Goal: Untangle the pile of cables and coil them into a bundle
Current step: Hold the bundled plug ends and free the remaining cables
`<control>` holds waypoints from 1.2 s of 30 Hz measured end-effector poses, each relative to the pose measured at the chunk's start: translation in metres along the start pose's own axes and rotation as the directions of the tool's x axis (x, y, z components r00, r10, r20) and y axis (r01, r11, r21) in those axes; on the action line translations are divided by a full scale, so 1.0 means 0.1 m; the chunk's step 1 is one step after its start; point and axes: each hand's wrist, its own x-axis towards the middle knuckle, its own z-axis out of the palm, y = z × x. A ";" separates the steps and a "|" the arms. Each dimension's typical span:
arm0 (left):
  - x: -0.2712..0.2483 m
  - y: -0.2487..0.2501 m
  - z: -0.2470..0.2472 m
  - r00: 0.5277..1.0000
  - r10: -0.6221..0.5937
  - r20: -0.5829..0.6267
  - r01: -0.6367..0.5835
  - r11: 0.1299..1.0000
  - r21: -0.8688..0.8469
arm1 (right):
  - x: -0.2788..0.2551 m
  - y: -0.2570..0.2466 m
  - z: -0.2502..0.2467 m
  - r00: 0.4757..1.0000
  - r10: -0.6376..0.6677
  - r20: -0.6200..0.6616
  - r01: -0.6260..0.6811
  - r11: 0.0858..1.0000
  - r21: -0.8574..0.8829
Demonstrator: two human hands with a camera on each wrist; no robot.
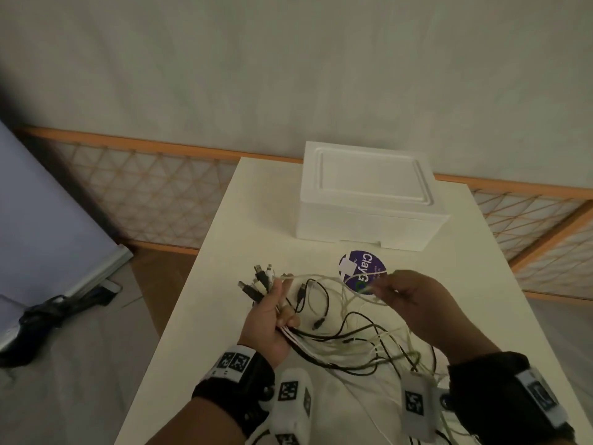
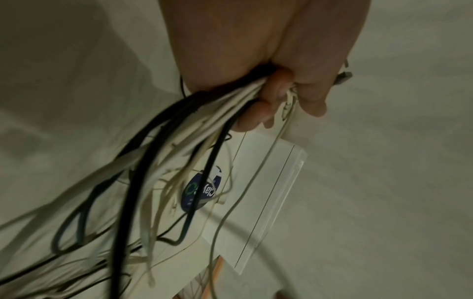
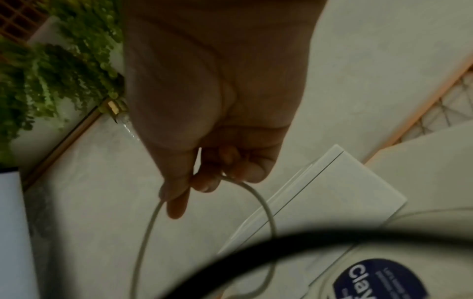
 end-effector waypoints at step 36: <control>-0.05 0.17 0.13 0.996 -0.079 -0.040 0.081 0.995 0.052 | -0.32 0.13 -0.13 0.816 0.293 0.498 -0.208 0.953 -0.219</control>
